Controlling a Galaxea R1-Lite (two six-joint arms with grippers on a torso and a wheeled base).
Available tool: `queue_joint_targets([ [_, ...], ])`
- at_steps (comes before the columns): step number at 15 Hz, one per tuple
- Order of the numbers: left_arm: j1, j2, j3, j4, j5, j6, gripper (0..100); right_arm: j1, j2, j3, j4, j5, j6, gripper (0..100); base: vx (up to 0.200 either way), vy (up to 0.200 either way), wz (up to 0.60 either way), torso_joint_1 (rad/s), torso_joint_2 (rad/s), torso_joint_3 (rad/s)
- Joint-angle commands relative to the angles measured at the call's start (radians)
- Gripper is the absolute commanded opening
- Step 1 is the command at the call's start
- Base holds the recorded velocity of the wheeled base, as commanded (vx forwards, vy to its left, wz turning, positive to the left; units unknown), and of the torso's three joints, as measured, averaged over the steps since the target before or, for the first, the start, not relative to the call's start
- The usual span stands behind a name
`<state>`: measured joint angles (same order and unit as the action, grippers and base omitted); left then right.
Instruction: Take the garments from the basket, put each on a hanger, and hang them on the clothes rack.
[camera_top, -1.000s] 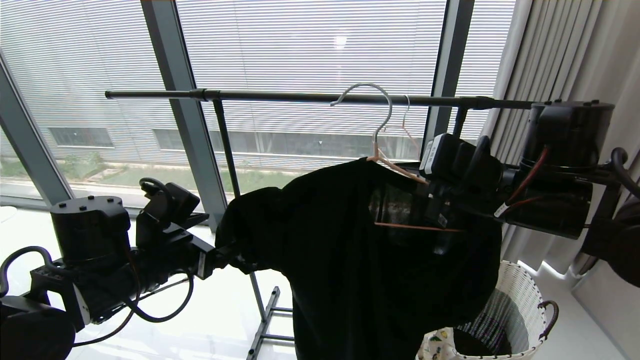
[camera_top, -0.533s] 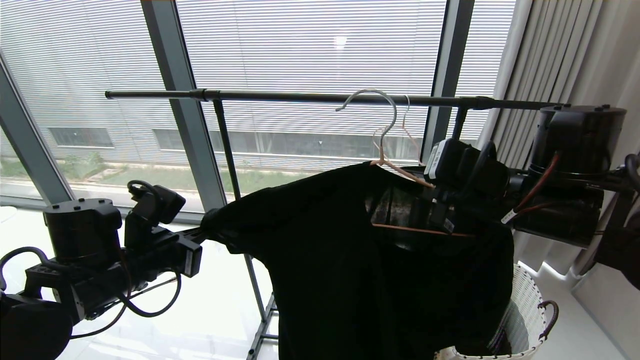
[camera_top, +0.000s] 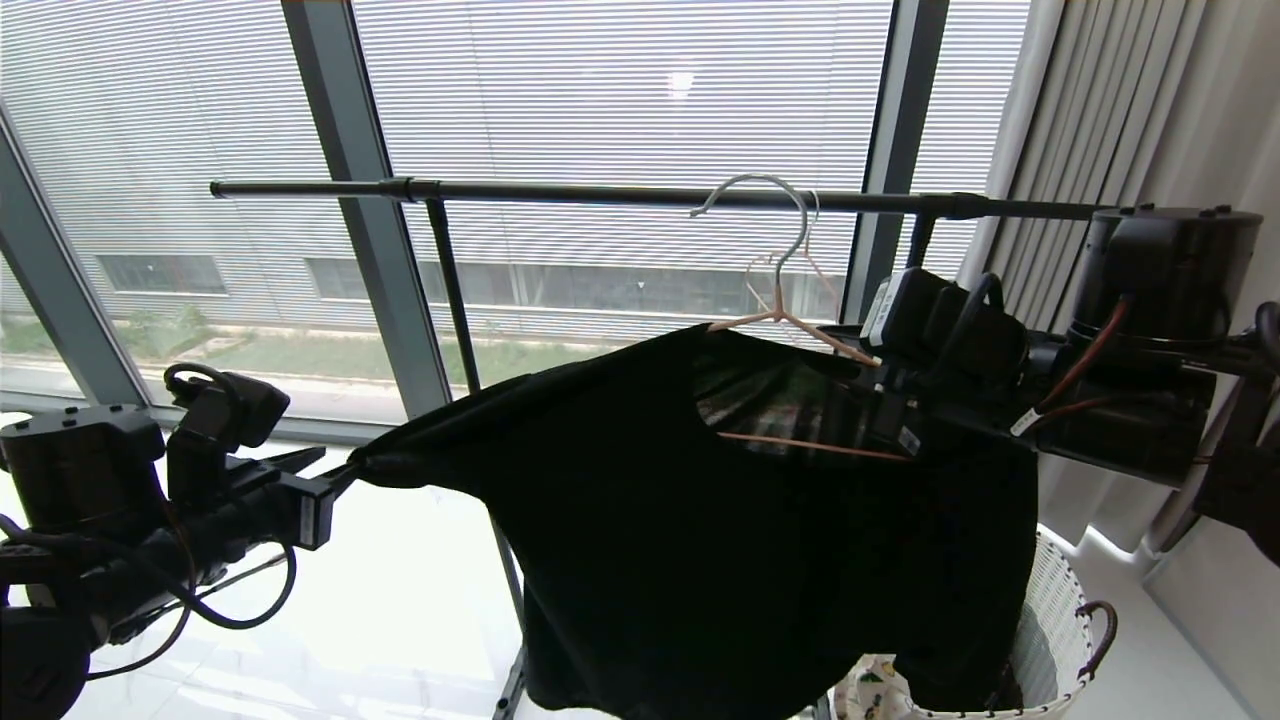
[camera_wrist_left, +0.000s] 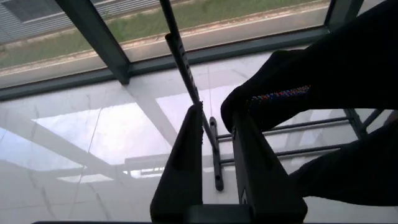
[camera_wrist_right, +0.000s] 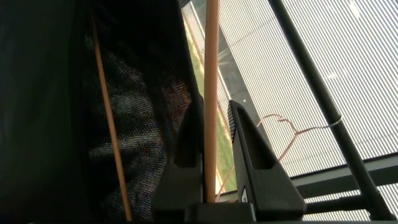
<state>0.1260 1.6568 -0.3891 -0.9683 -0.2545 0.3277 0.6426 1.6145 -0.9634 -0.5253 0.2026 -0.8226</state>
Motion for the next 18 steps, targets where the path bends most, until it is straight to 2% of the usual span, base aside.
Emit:
queue_joint_targets([
  [1,-0.019,-0.022,0.018,-0.044,0.009,-0.004,100,0.002,0.004,0.002,0.005,-0.037,0.013,0,0.0,0.0,0.0,0.0,0.0,0.0],
  [2,-0.017,-0.029,0.023,-0.064,0.04,-0.007,100,0.008,0.005,0.002,0.019,-0.072,0.076,0,0.0,0.0,0.0,0.0,0.0,0.0],
  [3,-0.019,-0.043,0.023,-0.076,0.106,-0.01,100,0.023,0.012,-0.003,0.051,-0.147,0.187,0,0.0,0.0,0.0,0.0,0.0,0.0],
  [4,-0.019,-0.054,0.021,-0.086,0.164,-0.012,100,0.043,0.018,-0.018,0.111,-0.229,0.292,0,0.0,0.0,0.0,0.0,0.0,0.0],
  [5,-0.019,-0.063,0.018,-0.099,0.215,-0.022,100,0.051,0.027,-0.061,0.223,-0.299,0.404,0,0.0,0.0,0.0,0.0,0.0,0.0],
  [6,-0.019,-0.065,0.018,-0.118,0.248,-0.022,100,0.051,0.042,-0.121,0.36,-0.328,0.49,0,0.0,0.0,0.0,0.0,0.0,0.0],
  [7,-0.019,-0.065,0.018,-0.132,0.264,-0.022,100,0.051,0.058,-0.17,0.438,-0.334,0.545,0,0.0,0.0,0.0,0.0,0.0,0.0],
  [8,-0.019,-0.065,0.018,-0.159,0.293,-0.019,100,0.051,0.104,-0.279,0.554,-0.347,0.64,0,0.0,0.0,0.0,0.0,0.0,0.0],
  [10,-0.019,-0.065,0.018,-0.179,0.327,-0.015,100,0.052,0.183,-0.437,0.688,-0.39,0.715,0,0.0,0.0,0.0,0.0,0.0,0.0],
  [12,-0.019,-0.065,0.018,-0.181,0.327,-0.013,100,0.052,0.263,-0.575,0.708,-0.404,0.783,0,0.0,0.0,0.0,0.0,0.0,0.0],
  [14,-0.02,-0.065,0.019,-0.181,0.327,-0.013,100,0.051,0.314,-0.676,0.708,-0.422,0.809,0,0.1,0.0,0.0,0.001,0.0,-0.001],
  [18,-0.049,-0.065,0.021,-0.181,0.327,-0.004,100,0.063,0.338,-0.732,0.706,-0.422,0.81,0,0.2,0.0,0.0,-0.006,0.0,0.005],
])
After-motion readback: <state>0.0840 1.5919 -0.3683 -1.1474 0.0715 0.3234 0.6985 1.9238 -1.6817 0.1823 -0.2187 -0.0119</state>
